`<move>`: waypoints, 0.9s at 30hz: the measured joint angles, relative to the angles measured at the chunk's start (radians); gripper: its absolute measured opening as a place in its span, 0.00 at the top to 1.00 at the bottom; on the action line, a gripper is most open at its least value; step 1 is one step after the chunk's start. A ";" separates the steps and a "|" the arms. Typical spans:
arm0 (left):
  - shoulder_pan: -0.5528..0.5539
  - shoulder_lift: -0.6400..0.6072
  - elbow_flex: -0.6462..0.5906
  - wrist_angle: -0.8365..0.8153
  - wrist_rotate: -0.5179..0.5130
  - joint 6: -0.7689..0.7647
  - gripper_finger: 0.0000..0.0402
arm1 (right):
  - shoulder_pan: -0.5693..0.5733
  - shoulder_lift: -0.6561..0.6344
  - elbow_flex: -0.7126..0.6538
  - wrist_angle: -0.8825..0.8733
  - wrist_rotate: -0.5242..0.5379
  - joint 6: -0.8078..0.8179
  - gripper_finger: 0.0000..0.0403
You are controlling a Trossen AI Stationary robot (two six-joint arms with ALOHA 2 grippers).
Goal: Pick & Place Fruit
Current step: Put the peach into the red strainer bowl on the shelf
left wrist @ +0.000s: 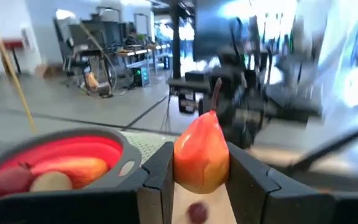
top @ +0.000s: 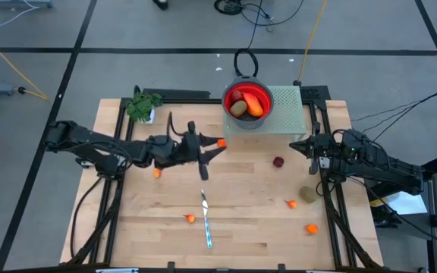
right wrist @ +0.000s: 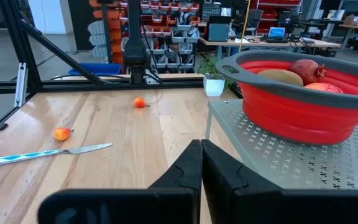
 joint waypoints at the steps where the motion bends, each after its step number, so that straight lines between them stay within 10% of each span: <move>1: 0.006 0.000 0.000 0.011 0.000 -0.049 0.73 | 0.000 0.000 0.000 0.000 0.000 0.000 1.00; 27: 0.068 0.001 0.000 0.232 0.168 -0.276 0.73 | 0.000 -0.006 0.000 0.087 0.000 0.103 1.00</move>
